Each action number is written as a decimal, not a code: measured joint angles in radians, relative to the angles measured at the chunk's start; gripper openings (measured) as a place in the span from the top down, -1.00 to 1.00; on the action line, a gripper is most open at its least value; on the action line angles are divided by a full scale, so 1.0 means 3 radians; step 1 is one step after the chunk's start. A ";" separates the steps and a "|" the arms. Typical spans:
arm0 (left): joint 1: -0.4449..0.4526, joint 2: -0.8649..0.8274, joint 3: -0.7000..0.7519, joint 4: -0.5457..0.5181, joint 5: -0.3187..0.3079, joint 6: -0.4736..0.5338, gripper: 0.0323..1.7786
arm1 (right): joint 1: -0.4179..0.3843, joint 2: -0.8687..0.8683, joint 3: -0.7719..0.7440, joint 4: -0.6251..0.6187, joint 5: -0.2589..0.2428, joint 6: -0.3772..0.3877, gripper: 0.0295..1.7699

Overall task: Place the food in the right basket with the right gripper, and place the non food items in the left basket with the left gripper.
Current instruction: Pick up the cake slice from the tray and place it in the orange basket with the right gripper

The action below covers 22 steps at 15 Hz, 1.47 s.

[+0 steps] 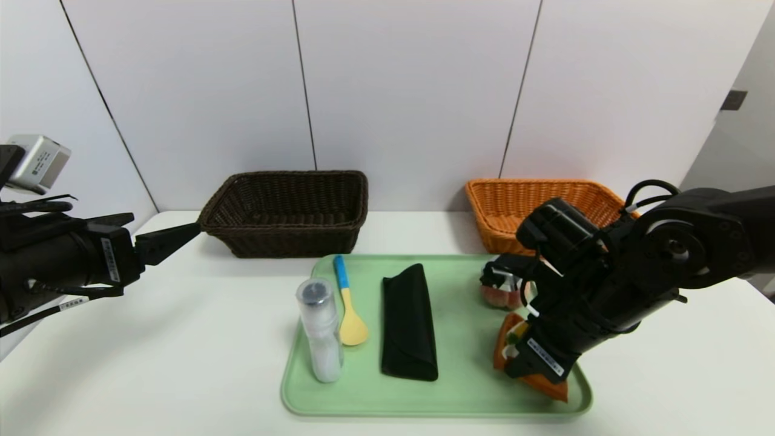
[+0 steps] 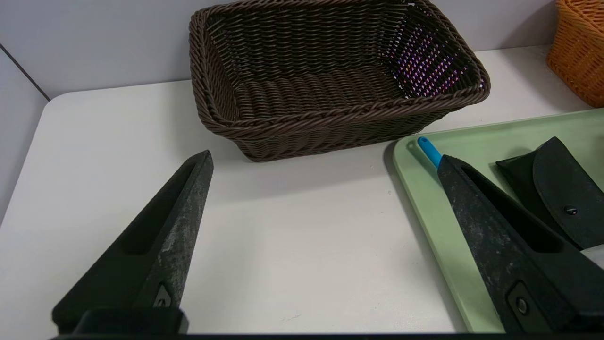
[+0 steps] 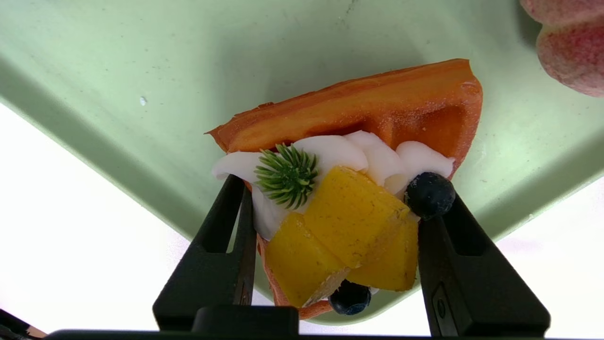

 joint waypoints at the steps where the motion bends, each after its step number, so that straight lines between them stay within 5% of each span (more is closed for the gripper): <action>1: 0.0003 0.0003 0.0000 0.0001 0.0001 -0.0001 -0.90 | 0.0011 -0.0026 -0.0001 -0.0002 0.0002 0.0000 0.01; 9: 0.0004 0.0023 -0.0008 -0.0033 0.0004 -0.0001 -0.90 | 0.0159 -0.0689 -0.0406 -0.0006 0.0025 0.0070 0.03; 14: -0.0001 0.0200 -0.0014 -0.0293 -0.0004 0.0005 -0.90 | -0.0420 -0.0718 -0.1145 -0.0015 0.0040 0.0138 0.03; 22: -0.0002 0.0309 -0.0009 -0.0304 -0.0014 0.0003 -0.90 | -0.1288 0.0118 -0.2218 -0.0013 0.0010 0.0223 0.03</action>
